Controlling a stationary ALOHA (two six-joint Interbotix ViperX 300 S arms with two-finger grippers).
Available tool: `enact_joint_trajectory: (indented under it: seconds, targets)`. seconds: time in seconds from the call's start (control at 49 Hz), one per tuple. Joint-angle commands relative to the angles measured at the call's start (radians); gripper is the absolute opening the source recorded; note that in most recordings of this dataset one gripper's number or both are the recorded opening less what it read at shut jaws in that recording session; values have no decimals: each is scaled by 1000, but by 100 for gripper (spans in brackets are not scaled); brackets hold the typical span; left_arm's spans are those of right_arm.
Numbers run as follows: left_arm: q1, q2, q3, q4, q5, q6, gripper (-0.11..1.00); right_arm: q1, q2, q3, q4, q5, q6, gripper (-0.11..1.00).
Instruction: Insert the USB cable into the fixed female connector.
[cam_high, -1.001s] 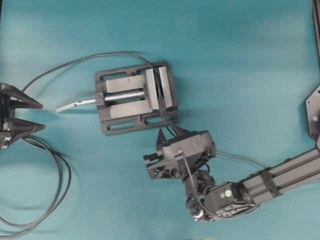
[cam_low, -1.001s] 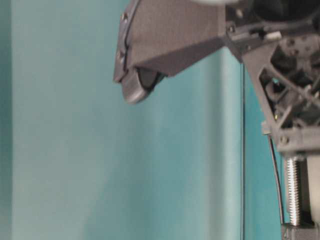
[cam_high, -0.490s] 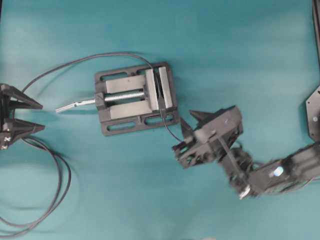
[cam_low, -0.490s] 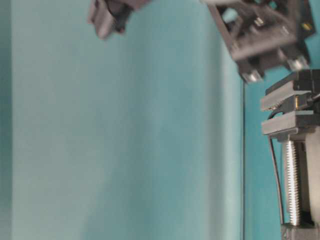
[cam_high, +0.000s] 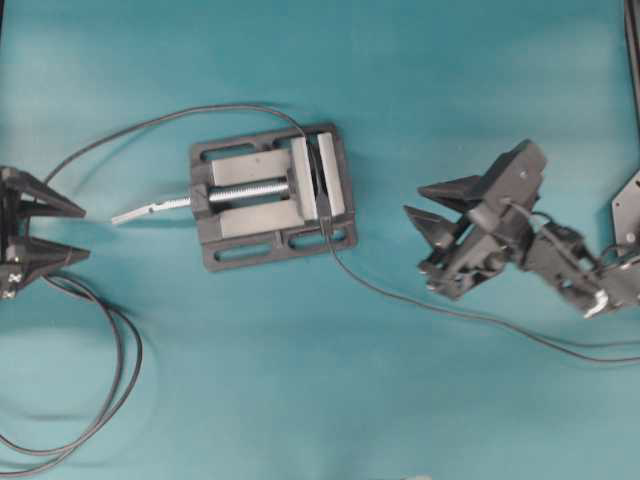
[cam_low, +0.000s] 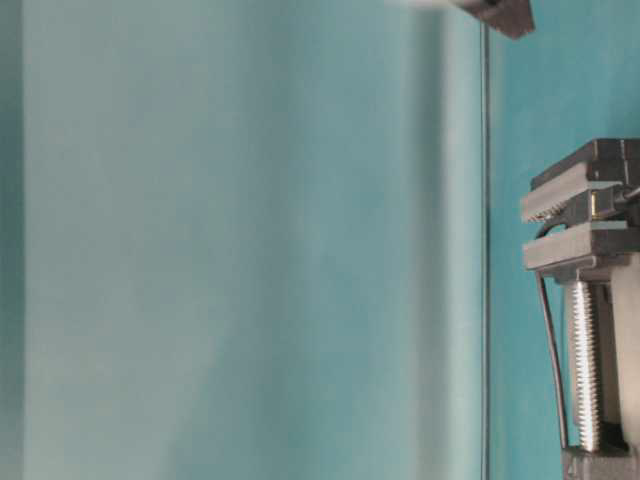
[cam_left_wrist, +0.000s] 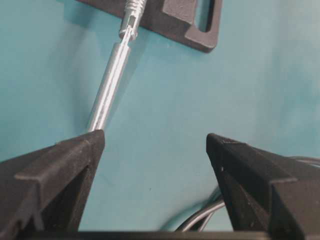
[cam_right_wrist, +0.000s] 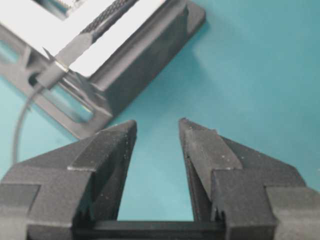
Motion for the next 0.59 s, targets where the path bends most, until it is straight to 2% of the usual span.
enact_joint_trajectory:
  seconds: [0.0, 0.123, 0.306, 0.449, 0.572]
  targets:
    - [3, 6, -11, 3, -5, -11, 99, -31, -78, 44, -109, 35, -3, 44]
    - [2, 6, -11, 3, -5, -12, 99, -87, -167, 117, -258, 94, 0, 44]
    - [2, 6, -11, 3, -5, -12, 99, -195, -313, 204, -400, 259, -2, 45]
    - [3, 8, -11, 3, -5, -12, 99, -276, -453, 273, -485, 379, -3, 44]
    - [3, 6, -11, 3, -5, -11, 99, -296, -574, 336, -508, 414, -5, 44]
